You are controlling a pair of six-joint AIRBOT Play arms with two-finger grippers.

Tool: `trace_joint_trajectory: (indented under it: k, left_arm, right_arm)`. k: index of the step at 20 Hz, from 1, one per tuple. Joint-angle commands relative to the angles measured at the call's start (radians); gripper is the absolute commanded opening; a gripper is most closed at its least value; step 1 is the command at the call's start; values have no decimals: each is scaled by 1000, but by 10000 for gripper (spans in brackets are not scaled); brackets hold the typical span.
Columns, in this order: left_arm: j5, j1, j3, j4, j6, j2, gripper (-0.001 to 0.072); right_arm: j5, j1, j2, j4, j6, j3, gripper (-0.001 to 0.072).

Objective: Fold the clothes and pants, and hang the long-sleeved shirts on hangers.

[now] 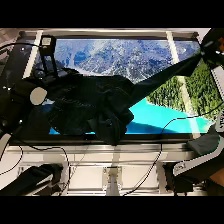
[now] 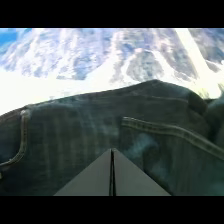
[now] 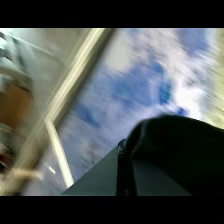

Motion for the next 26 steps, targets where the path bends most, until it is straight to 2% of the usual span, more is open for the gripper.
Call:
trace_joint_trajectory:
  k: [1,2,4,8,9,11,15,17,19,26]
  left_arm:
    - [16,39,0,8,-79,-21,24]
    - [25,40,0,9,-79,-24,24]
    - [37,40,0,8,-79,-27,24]
    - [38,40,0,8,-79,-27,24]
    - [38,40,0,8,-79,-27,24]
    - [38,40,0,8,-79,-27,24]
    - [38,40,0,8,-79,-27,24]
    - [38,40,0,8,-79,-27,24]
    - [38,40,0,8,-79,-27,24]
    - [38,40,0,8,-79,-27,24]
  right_arm:
    - [-397,92,0,108,8,8,15]
    - [-454,113,0,106,8,17,16]
    - [-481,132,0,97,6,43,16]
    - [-286,93,0,60,3,58,16]
    - [-193,69,0,22,3,58,16]
    - [80,3,-2,-88,9,58,15]
    - [735,-130,-60,-494,93,41,15]
    - [902,-184,-100,-570,119,15,15]
    - [927,-219,-118,-550,119,-12,15]
    - [748,-158,-120,-466,56,26,16]
